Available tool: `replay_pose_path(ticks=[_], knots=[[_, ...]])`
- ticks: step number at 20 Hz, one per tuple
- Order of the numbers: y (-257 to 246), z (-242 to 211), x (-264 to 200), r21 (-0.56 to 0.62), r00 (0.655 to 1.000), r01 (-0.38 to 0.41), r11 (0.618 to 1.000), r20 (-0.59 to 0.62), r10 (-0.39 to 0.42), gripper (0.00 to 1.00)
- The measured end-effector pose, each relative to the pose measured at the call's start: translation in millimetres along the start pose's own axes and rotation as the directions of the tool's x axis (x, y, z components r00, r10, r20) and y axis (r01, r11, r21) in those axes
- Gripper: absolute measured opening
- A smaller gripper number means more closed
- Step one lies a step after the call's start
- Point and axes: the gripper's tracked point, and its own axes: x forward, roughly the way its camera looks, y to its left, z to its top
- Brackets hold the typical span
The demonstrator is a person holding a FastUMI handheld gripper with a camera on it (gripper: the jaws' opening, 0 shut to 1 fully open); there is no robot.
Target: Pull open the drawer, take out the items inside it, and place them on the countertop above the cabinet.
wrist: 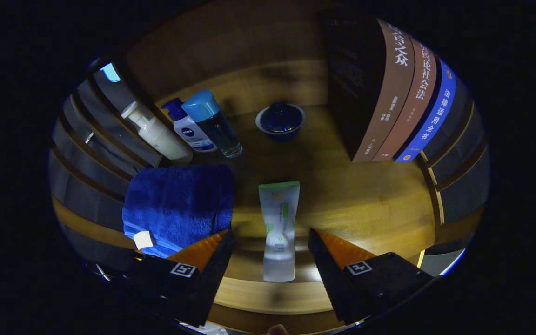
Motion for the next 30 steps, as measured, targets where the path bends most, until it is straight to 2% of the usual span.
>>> replay_pose_path(ticks=[7,12,17,22,26,28,30], knots=[[-16,-19,-32,-0.018,0.989,0.070,0.997,0.135,-0.067,1.00],[-22,-41,-72,-0.042,0.944,0.113,0.993,0.317,-0.094,1.00],[-18,-77,-119,-0.086,0.856,0.121,0.989,0.513,-0.060,1.00],[-6,-116,-180,-0.087,0.733,0.079,0.993,0.681,0.002,1.00],[-10,-155,-213,-0.090,0.640,0.092,0.992,0.768,0.010,1.00],[-14,-178,-217,-0.093,0.612,0.104,0.990,0.791,0.010,1.00],[-17,-206,-216,-0.101,0.608,0.107,0.989,0.794,0.016,0.99]])
